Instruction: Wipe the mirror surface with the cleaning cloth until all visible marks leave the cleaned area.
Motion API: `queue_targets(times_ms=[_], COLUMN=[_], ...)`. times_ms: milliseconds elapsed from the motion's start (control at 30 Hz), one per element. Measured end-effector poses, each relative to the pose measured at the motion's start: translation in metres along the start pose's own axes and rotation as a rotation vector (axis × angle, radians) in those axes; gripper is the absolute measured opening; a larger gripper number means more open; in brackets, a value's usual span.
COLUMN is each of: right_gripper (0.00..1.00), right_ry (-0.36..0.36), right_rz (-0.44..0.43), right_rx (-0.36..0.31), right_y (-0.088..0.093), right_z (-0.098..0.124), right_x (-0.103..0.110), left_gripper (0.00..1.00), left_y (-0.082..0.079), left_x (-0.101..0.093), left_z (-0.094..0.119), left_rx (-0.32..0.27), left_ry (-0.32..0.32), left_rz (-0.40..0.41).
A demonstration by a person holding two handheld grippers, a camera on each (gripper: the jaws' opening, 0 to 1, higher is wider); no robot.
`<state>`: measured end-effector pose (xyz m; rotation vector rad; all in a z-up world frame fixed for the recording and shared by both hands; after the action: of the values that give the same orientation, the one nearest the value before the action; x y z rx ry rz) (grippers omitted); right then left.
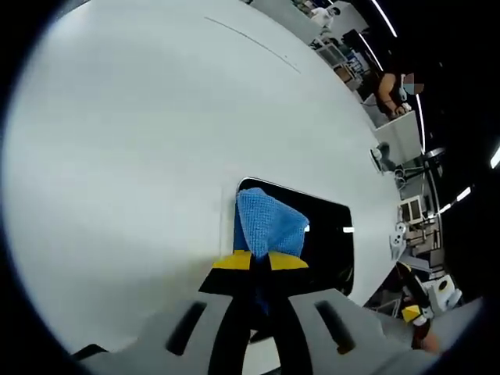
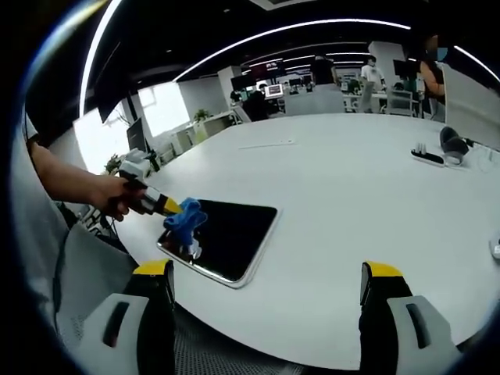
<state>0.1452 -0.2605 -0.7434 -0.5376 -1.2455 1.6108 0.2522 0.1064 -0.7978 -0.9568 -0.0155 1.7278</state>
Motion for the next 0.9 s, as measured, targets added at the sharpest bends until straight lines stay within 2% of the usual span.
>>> queue_targets(times_ms=[267, 900], right_gripper=[0.99, 0.99], right_ry=[0.003, 0.002], right_rz=[0.002, -0.001], right_rx=[-0.008, -0.019], right_y=[-0.0010, 0.0009], right_z=[-0.0006, -0.0012], right_x=[0.0007, 0.0009], left_gripper=[0.03, 0.03], left_y=[0.0001, 0.0024], left_x=[0.0065, 0.0063], left_z=[0.0055, 0.0052], left_rx=[0.001, 0.003], left_ry=[0.001, 0.001], left_rz=[-0.001, 0.001])
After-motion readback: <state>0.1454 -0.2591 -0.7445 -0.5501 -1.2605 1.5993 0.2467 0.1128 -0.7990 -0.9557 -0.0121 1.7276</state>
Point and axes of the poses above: the point that each gripper's makers call its tool centre point, and the gripper's own axes: z roughly backward along the fingers, x roughly to its left, y roughly out of its underside, the point moved 9 cm from there along z, roughly backward along the fingers, and after that the axes turned 11 degrees about -x, right-handed, at the moved point
